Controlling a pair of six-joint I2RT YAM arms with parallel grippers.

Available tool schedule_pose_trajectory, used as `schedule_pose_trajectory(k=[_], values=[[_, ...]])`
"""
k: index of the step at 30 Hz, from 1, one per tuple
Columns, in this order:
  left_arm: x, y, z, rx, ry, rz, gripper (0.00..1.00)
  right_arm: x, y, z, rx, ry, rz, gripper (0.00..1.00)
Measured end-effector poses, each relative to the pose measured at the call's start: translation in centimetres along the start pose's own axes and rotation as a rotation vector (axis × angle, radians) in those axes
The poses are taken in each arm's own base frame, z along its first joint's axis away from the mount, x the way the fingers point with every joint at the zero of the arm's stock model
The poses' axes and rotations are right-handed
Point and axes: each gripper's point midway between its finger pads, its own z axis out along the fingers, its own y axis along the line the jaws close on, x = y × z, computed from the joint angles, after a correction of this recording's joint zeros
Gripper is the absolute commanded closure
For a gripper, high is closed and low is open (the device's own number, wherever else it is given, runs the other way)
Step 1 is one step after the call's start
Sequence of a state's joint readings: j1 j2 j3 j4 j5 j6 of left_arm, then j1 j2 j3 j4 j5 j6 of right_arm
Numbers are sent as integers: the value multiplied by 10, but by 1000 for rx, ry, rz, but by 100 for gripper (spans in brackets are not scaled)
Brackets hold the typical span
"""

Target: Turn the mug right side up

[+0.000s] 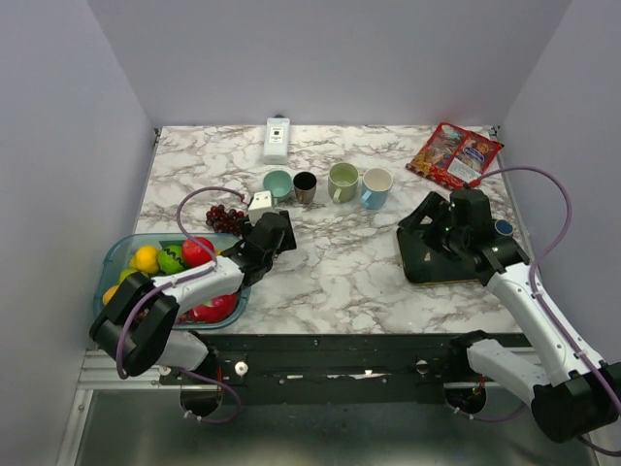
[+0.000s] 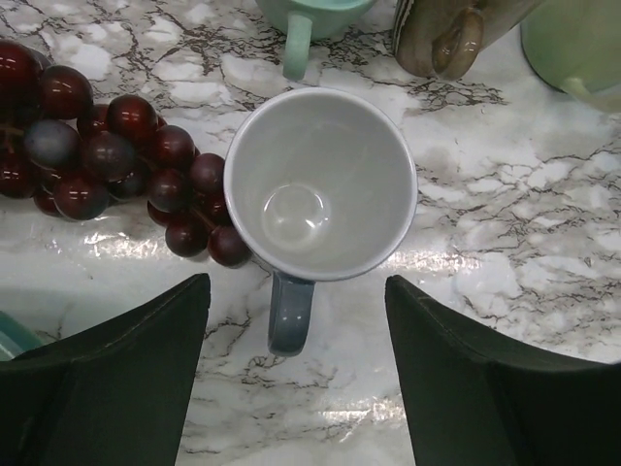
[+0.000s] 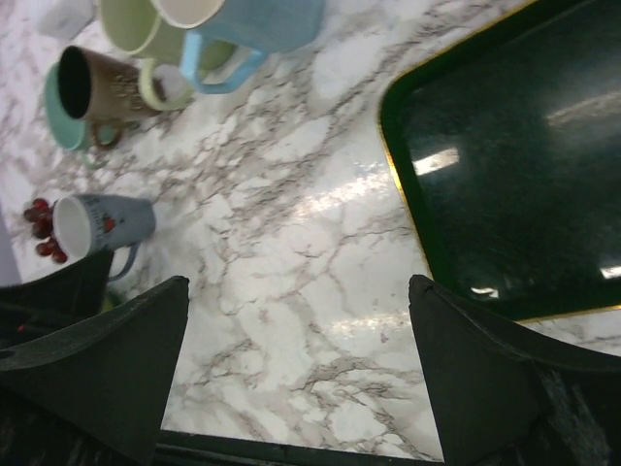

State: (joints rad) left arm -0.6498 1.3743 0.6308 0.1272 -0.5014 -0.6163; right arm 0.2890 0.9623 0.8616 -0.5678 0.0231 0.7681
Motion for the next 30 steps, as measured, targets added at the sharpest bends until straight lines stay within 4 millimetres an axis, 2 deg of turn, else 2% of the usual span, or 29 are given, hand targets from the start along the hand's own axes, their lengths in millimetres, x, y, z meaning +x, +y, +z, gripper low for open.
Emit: schedule_pose_trajectory(k=[5, 6, 8, 14, 17, 20, 23, 27, 30], values=[[-14, -6, -21, 29, -20, -19, 5, -6, -35, 2, 178, -48, 17, 1], [-22, -8, -29, 40, -32, -30, 1, -9, -42, 2, 217, -63, 15, 1], [-39, -10, -44, 62, -63, -54, 1, -16, -59, 2, 305, -93, 13, 1], [-110, -17, -101, 162, -208, -113, 1, -40, -121, -1, 569, -156, 51, 1], [-125, -21, -116, 211, -242, -86, 1, -55, -147, -2, 674, -172, 88, 1], [-124, -24, -118, 239, -230, -42, 1, -75, -164, 1, 761, -192, 118, 1], [-114, -28, -112, 263, -183, 3, 1, -91, -176, 5, 833, -209, 128, 0], [-104, -31, -104, 290, -127, 45, 1, -97, -194, 4, 925, -212, 105, 0], [-104, -31, -99, 311, -87, 58, 1, -98, -209, 3, 979, -201, 95, 0]])
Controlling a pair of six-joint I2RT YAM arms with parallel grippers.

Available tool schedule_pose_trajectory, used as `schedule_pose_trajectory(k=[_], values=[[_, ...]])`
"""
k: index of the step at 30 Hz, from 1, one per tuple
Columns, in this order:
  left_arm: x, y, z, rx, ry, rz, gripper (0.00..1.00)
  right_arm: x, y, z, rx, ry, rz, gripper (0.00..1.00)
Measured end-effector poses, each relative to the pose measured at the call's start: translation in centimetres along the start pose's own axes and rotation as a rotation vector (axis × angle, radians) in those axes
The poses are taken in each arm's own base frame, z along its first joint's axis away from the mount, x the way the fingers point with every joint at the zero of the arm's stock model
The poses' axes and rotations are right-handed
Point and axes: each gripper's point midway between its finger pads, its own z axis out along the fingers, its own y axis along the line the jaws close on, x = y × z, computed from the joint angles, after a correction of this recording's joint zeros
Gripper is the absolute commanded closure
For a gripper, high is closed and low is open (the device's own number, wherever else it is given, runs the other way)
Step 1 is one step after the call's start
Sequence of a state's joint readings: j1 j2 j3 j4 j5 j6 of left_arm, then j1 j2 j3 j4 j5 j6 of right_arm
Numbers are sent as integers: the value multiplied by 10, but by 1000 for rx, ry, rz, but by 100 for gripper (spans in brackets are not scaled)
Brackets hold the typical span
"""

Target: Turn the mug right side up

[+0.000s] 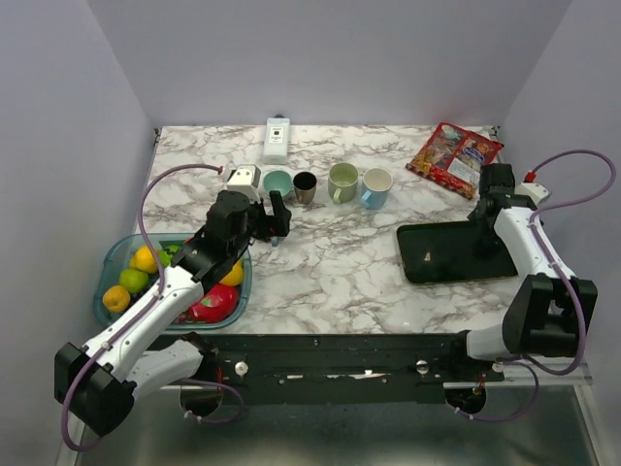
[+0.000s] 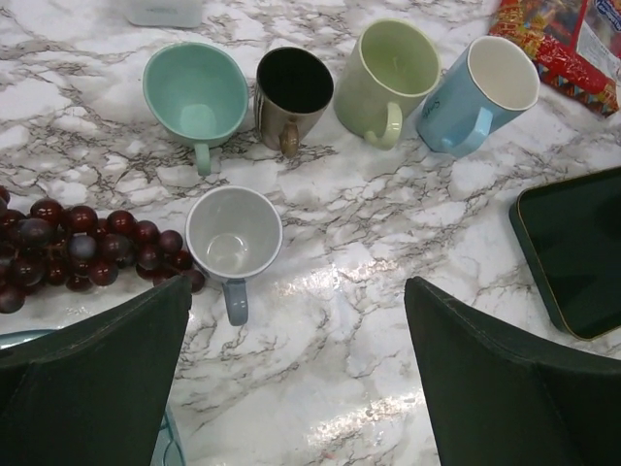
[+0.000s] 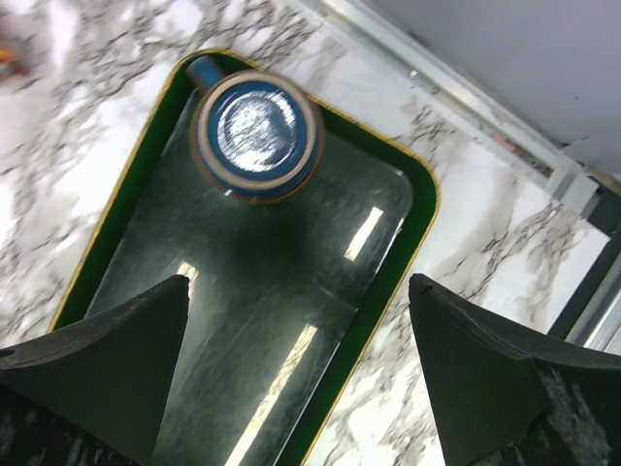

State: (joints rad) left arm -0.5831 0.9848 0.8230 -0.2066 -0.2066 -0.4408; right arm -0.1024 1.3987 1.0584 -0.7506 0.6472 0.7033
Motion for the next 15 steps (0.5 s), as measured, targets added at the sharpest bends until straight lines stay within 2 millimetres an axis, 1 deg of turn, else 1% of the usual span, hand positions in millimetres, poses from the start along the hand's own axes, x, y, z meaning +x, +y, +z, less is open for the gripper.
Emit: schedule_pose_trajectory(k=[4, 8, 12, 15], values=[[-7, 4, 8, 19, 30, -17, 1, -7, -10, 21, 37, 8, -13, 0], [-6, 6, 16, 39, 60, -39, 1, -9, -12, 41, 42, 29, -35, 0], [0, 0, 19, 71, 90, -56, 1, -5, -4, 60, -2, 82, -55, 0], [1, -3, 19, 86, 99, -63, 1, -11, 7, 69, -50, 91, -65, 0]])
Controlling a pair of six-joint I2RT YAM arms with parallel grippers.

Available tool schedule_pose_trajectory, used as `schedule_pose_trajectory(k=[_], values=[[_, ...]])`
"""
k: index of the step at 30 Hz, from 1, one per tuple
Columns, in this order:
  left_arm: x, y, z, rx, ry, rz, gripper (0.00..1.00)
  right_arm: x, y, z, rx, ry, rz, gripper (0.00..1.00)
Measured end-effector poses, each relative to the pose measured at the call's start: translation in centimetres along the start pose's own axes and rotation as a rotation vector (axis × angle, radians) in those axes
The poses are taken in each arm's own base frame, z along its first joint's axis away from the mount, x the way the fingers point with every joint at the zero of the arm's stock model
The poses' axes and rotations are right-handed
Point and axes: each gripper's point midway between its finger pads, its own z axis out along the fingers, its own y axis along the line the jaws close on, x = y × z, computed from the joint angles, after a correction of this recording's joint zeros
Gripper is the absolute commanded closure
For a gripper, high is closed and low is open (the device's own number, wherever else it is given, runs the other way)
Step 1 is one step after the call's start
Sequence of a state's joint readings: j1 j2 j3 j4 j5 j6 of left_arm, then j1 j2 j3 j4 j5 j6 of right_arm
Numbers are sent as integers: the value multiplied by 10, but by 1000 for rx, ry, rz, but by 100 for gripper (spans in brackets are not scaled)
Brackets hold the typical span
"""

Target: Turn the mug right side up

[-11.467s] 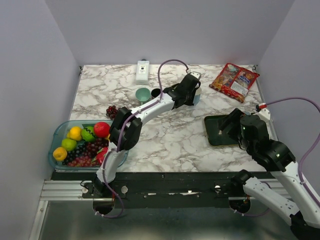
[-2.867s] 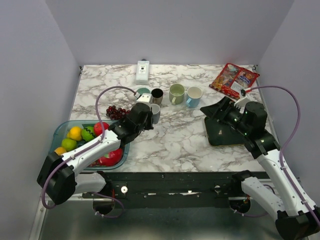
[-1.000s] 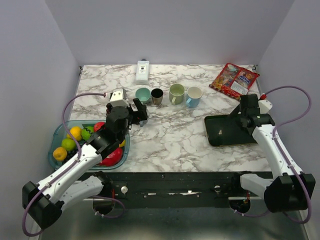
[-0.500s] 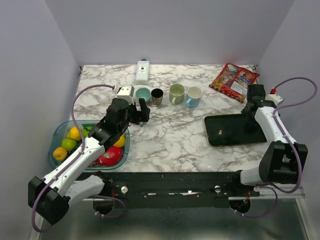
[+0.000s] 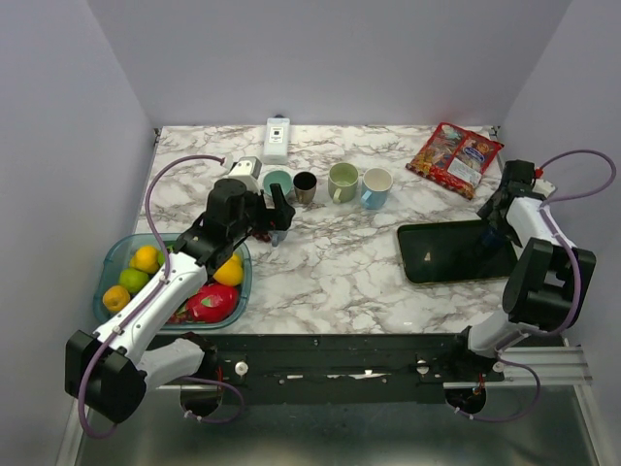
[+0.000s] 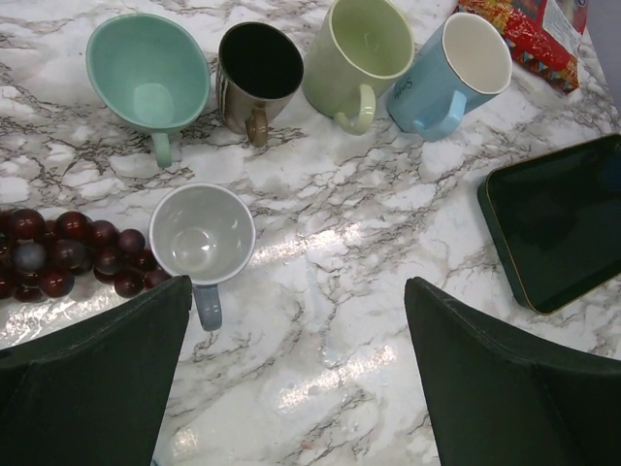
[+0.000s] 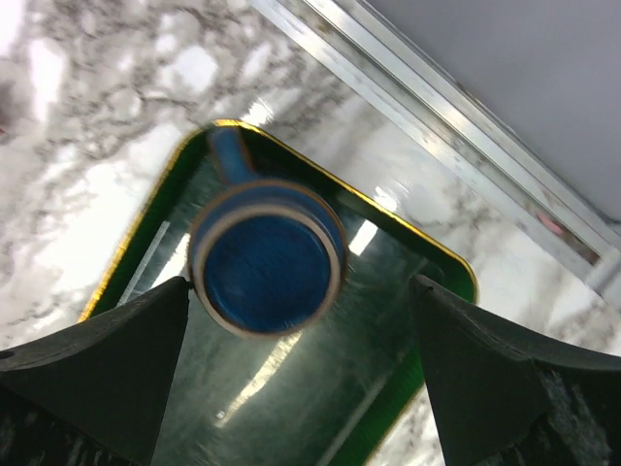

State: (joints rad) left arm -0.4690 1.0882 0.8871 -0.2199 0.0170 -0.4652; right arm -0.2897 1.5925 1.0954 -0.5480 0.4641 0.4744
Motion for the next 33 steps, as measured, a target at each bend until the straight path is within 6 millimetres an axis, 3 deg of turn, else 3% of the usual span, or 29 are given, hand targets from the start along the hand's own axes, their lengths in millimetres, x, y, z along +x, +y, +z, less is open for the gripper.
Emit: schedule_pose_trajectory(k=[11, 23, 33], values=[[-2, 4, 0, -6, -3, -11, 1, -5, 29, 27, -145, 36, -97, 1], [-4, 6, -1, -4, -5, -17, 1, 3, 41, 28, -225, 69, -154, 19], [0, 8, -3, -3, -13, -35, 1, 14, 55, 23, -334, 125, -163, 60]])
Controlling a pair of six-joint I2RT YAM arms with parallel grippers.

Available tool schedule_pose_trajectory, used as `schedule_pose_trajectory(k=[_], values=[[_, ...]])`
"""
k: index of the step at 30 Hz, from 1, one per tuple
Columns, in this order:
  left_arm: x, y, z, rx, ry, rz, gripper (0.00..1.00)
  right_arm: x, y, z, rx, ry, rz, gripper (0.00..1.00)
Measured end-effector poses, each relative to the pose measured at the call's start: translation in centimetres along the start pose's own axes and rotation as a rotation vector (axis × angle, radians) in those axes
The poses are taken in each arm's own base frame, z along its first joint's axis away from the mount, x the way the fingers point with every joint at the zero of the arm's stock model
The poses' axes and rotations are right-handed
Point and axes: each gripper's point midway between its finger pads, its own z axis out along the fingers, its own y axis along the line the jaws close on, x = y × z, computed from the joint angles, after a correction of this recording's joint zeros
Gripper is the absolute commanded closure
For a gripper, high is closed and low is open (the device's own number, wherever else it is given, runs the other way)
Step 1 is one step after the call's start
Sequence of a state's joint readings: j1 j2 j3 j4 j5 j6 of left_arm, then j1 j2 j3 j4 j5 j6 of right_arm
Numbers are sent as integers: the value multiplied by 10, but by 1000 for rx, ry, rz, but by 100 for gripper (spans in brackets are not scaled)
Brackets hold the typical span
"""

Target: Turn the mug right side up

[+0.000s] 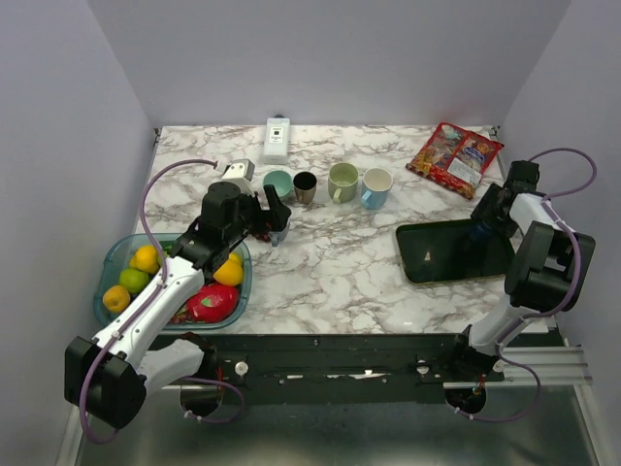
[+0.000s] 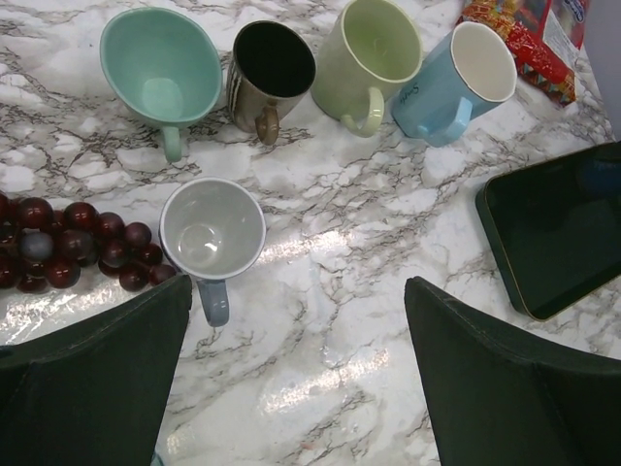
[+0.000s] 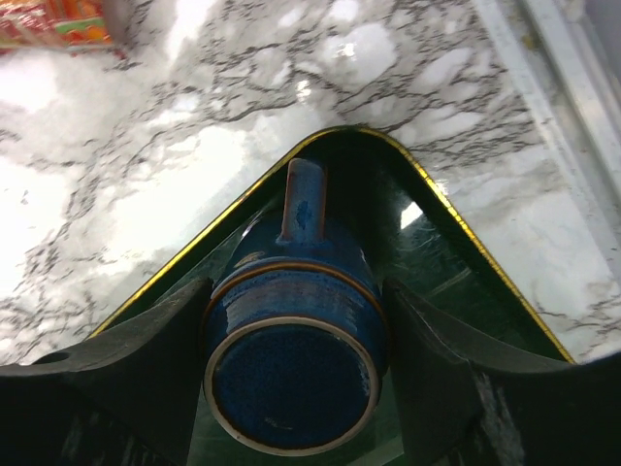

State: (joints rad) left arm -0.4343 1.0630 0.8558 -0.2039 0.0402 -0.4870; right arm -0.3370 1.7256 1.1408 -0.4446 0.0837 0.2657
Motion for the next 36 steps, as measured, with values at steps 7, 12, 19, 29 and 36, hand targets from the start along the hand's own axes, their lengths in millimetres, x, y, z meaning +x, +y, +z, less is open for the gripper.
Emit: schedule_pose_trajectory(k=[7, 12, 19, 29, 36], values=[[13, 2, 0, 10, 16, -23, 1, 14, 25, -10, -110, 35, -12, 82], [12, -3, 0, 39, 16, -32, 1, 35, 61, -30, -215, 67, -62, 91], [15, -19, 3, 128, 40, -36, 1, 72, 126, -94, -514, 72, -144, 99], [6, -76, -7, 435, 49, -57, 1, 81, 186, -248, -1137, -49, -150, 100], [-8, -146, -34, 754, 40, -83, 1, 88, 219, -367, -1557, -140, -227, 99]])
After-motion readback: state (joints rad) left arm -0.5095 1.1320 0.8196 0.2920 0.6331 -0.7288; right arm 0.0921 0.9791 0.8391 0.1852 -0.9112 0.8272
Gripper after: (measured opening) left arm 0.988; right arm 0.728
